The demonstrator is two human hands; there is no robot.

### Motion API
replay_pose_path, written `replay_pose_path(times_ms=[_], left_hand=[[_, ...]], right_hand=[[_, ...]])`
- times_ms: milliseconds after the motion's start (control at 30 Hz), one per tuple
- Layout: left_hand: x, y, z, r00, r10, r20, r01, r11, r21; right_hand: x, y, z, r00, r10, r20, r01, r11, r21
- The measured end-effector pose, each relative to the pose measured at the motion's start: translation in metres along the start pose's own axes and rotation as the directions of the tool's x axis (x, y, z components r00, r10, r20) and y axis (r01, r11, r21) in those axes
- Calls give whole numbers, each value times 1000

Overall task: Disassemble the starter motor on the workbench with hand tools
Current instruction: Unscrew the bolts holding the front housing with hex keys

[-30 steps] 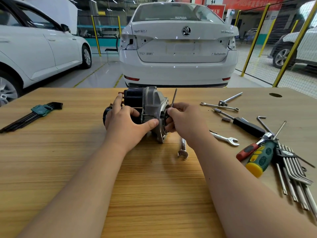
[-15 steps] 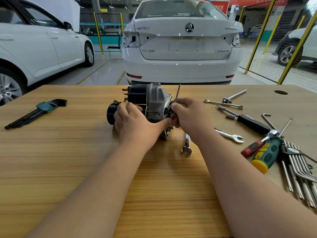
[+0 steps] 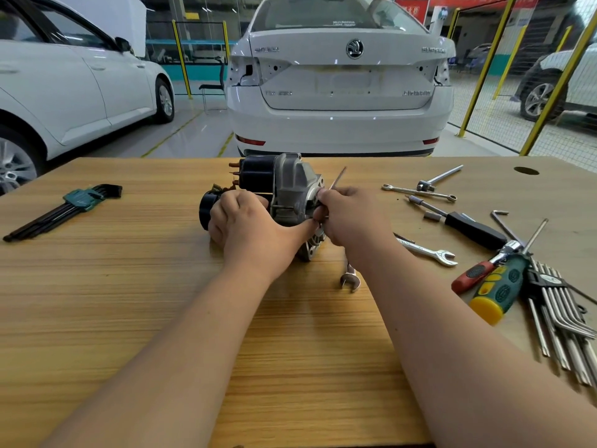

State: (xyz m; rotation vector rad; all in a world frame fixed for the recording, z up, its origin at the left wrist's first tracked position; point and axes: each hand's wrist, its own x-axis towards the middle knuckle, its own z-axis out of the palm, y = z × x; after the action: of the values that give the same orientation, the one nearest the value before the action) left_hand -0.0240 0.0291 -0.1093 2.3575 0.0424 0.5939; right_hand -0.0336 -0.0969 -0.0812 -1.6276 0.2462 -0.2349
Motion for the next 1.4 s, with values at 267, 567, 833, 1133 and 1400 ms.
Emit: replay_pose_path(times_ms=[267, 567, 833, 1133, 1400], left_hand=[[1, -1, 0, 1000, 12, 0, -12, 1000, -14], [2, -3, 2, 1000, 21, -4, -21, 1000, 17], [1, -2, 2, 1000, 20, -21, -19, 1000, 9], [0, -1, -1, 1000, 26, 3, -26, 999, 19], [-1, 1, -4, 1000, 18, 23, -18, 1000, 10]], right_hand=[[0, -3, -4, 992, 110, 60, -113, 992, 58], [0, -4, -1, 990, 134, 40, -137, 988, 74], [1, -7, 0, 959, 245, 139, -276, 921, 275], [5, -7, -1, 968, 207, 139, -229, 959, 166], [4, -1, -4, 991, 41, 127, -42, 999, 6]])
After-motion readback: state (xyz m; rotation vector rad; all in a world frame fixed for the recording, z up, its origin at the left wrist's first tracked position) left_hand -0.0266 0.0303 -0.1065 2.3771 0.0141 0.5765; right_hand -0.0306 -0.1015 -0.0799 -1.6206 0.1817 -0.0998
